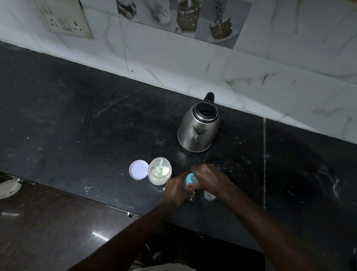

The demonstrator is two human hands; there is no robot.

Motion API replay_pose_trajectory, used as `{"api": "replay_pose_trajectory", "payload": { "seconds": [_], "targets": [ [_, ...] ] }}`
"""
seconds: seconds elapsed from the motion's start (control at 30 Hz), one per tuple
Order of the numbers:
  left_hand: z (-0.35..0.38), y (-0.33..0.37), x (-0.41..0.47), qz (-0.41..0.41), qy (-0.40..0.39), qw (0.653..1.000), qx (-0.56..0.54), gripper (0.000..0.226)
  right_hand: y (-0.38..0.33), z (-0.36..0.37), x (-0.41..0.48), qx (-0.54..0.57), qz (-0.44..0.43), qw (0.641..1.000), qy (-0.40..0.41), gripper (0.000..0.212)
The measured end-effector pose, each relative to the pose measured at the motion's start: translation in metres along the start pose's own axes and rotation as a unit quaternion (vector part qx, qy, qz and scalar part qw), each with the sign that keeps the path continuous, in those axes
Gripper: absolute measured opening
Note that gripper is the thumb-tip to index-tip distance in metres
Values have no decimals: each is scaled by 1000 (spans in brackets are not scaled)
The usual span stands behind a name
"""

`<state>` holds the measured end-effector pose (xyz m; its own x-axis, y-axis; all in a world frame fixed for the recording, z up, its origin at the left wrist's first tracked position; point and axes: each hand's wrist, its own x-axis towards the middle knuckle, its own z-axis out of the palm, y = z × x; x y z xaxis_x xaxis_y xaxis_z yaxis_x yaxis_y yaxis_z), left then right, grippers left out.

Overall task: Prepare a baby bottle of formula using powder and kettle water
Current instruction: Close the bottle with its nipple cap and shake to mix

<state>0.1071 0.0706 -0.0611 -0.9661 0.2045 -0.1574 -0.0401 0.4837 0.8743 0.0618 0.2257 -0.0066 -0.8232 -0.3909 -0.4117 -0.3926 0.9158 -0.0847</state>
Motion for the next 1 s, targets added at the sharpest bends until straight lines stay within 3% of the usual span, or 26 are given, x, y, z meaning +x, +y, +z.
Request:
{"api": "replay_pose_trajectory", "payload": {
  "seconds": [0.07, 0.27, 0.53, 0.8, 1.0],
  "targets": [
    [0, -1, 1, -8, -8, 1000, 9, 28, -1, 0, 2, -74, -15, 997, 15, 46],
    [2, -4, 5, -6, -7, 999, 35, 34, 4, 10, 0, -115, -108, 987, 40, 40],
    [5, -8, 6, -14, 10, 998, 55, 26, -28, 27, 3, -32, 103, 993, 38, 56],
    [4, -8, 4, -3, 5, 1000, 24, 31, 4, 25, 4, -55, -42, 998, 10, 55],
    [5, -7, 2, -16, 14, 999, 28, 16, -12, 30, 7, -28, 46, 998, 32, 70]
  ]
}}
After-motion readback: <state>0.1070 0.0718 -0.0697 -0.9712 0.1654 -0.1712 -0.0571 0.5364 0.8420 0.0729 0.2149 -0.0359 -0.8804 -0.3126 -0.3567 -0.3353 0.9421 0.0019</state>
